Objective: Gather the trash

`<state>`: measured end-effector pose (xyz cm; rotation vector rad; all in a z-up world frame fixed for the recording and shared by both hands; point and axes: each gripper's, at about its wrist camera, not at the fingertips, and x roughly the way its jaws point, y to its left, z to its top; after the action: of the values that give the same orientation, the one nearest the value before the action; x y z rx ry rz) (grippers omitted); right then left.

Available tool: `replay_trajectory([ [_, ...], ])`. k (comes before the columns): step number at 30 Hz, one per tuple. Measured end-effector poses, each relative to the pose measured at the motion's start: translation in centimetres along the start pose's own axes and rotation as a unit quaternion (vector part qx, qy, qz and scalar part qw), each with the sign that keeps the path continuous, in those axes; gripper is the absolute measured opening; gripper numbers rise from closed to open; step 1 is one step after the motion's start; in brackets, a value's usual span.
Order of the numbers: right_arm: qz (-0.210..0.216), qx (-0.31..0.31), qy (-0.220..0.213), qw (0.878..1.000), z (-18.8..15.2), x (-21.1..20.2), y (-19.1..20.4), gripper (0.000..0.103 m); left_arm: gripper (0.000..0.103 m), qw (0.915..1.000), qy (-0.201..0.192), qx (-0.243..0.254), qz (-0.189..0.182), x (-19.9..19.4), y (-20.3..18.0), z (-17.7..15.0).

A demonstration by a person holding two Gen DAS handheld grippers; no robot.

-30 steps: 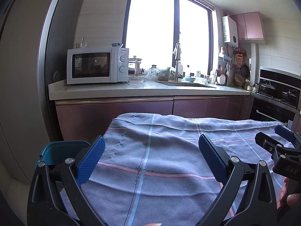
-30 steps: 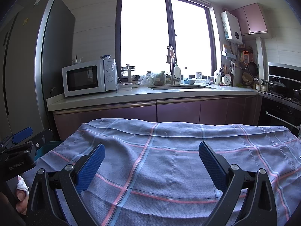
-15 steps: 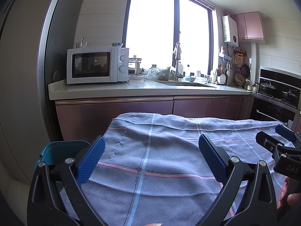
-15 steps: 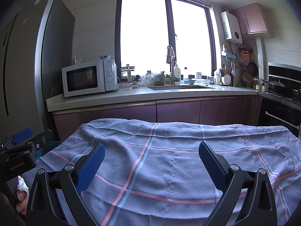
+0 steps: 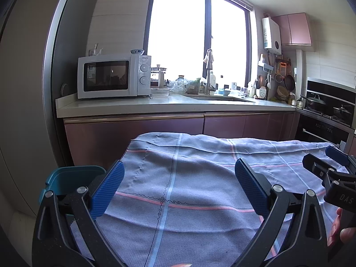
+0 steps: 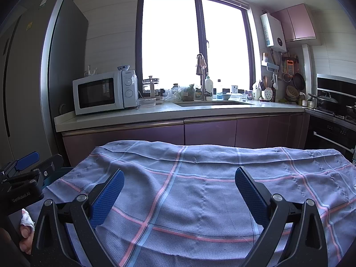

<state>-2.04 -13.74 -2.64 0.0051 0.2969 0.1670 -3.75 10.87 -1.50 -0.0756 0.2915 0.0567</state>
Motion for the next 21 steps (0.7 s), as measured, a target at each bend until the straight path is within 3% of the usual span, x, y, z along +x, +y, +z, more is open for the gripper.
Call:
replay_trajectory([
  [21, -0.001, 0.0, 0.0, 1.0, 0.0, 0.07, -0.13, 0.096, 0.098, 1.0, 0.0, 0.0, -0.001, 0.2, -0.11, -0.03],
])
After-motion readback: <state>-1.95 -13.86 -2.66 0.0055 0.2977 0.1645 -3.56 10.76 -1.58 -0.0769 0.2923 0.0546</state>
